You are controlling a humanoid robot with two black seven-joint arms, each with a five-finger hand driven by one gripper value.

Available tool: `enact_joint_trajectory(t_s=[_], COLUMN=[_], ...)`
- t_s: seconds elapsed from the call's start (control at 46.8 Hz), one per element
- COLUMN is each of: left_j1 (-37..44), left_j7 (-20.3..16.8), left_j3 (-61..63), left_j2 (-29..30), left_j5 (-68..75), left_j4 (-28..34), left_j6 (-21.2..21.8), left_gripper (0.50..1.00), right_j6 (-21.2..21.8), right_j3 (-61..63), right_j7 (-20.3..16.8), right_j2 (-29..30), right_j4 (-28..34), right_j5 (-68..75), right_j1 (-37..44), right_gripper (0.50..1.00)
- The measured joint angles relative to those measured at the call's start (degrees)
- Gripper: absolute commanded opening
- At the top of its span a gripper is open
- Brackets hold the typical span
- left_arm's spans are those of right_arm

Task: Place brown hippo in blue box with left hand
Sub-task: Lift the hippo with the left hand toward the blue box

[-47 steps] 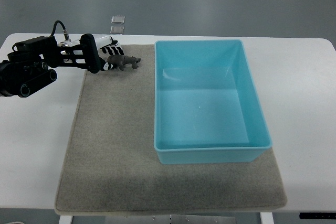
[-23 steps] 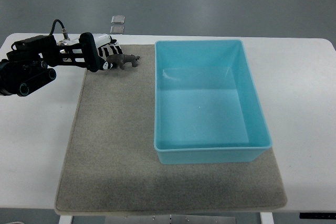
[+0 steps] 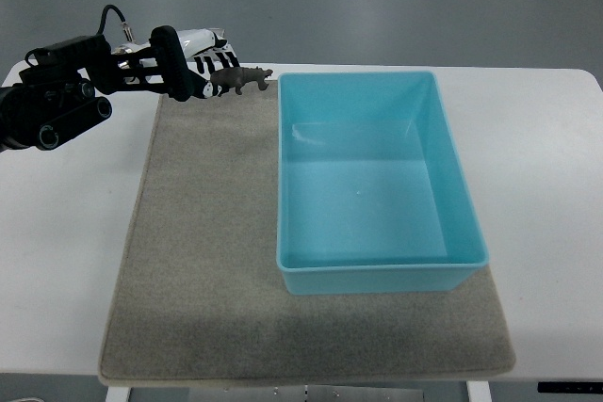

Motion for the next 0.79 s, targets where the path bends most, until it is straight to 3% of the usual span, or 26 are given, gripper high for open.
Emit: enact_joint_trajectory(t_s=[0.385, 0.791], left_j1=[-5.04, -4.47], left_j7=[-0.08, -0.26], left_j3=[-3.52, -3.39], left_j2=[-0.27, -1.67], left_j5=[0.73, 4.40], left_j4=[-9.10, -17.31], left_j6=[-0.30, -0.67], left_gripper=[0.500, 0.500], right_j6=[0.02, 0.02], right_j3=[0.00, 0.00], right_j7=[0.00, 0.00], right_j2=[0.00, 0.00], right_j4=[0.00, 0.00], right_j5=[0.00, 0.00], right_j1=[0.00, 0.00], right_gripper=[0.936, 0.936])
